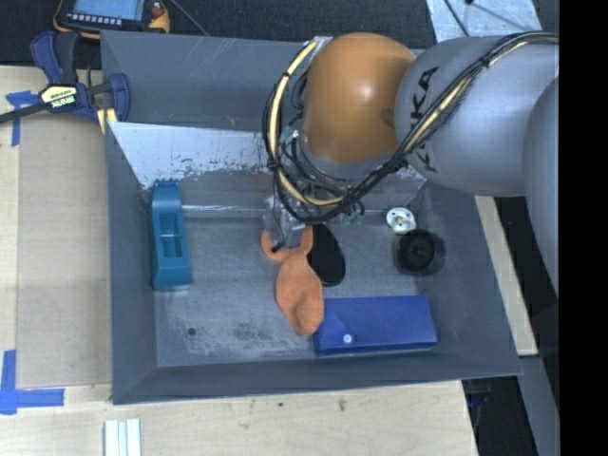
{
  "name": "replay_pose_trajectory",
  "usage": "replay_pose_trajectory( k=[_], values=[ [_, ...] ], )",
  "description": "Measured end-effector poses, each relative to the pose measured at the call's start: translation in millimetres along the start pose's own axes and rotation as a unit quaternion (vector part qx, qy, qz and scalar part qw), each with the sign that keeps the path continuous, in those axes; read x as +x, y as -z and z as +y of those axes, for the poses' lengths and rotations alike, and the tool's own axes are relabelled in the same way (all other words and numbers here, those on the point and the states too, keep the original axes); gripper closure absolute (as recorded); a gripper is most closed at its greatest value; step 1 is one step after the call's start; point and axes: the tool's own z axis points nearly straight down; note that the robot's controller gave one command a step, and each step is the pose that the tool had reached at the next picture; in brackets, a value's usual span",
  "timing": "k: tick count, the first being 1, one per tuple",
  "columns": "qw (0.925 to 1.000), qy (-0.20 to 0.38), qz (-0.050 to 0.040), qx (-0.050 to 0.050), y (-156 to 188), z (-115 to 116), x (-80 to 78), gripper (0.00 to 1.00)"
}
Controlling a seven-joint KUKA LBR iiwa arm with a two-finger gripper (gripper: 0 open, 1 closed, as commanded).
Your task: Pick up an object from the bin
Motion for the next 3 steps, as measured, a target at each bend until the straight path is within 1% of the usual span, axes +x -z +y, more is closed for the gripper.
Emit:
replay_pose_trajectory(
  k=[1,2,3],
  values=[
    [1.0000,0.008,-0.0031,0.000,33,-25,25.0,0.00],
    [1.0000,0.008,-0.0030,0.000,33,-25,25.1,0.00],
    [0.9994,0.036,-0.0050,0.001,23,-21,27.4,0.00]
  ],
)
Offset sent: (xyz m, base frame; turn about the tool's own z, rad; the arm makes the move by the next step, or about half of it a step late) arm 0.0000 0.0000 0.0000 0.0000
